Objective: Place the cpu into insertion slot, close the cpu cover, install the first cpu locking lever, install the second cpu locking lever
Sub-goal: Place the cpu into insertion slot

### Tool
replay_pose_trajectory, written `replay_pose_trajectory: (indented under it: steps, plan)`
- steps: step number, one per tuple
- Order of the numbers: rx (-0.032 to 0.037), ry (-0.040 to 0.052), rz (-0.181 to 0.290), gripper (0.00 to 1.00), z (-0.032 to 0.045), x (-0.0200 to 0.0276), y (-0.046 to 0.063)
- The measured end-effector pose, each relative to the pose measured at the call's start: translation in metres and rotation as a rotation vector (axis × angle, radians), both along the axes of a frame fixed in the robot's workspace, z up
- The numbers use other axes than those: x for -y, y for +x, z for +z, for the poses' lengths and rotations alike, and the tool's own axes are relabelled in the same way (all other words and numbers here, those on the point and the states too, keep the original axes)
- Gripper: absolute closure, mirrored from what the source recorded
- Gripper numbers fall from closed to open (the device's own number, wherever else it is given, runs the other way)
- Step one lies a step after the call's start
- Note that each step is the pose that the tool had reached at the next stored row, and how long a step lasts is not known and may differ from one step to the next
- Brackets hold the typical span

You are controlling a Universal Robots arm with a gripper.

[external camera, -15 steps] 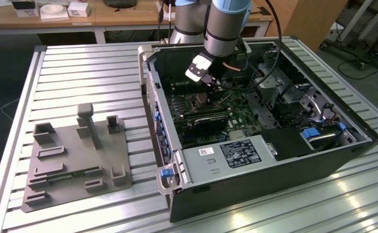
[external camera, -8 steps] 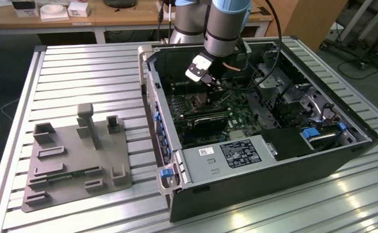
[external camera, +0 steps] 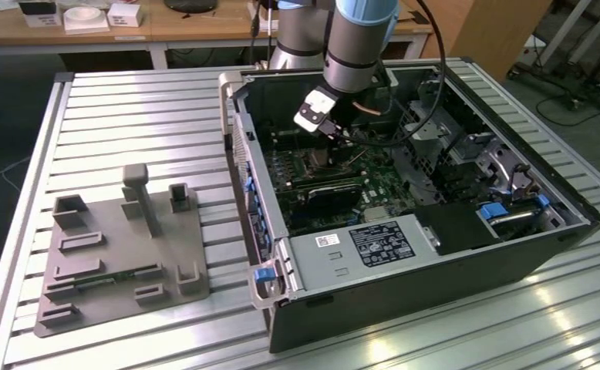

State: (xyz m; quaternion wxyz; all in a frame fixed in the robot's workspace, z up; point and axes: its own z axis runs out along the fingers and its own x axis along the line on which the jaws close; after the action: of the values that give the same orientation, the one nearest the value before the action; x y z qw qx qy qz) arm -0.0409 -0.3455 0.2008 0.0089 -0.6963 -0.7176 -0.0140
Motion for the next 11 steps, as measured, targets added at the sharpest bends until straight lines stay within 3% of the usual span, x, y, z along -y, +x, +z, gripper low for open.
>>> replay_pose_trajectory:
  steps: [11]
  plan:
    - [-0.0037,-0.0002,-0.019,0.46,-0.0058,-0.0001,0.0]
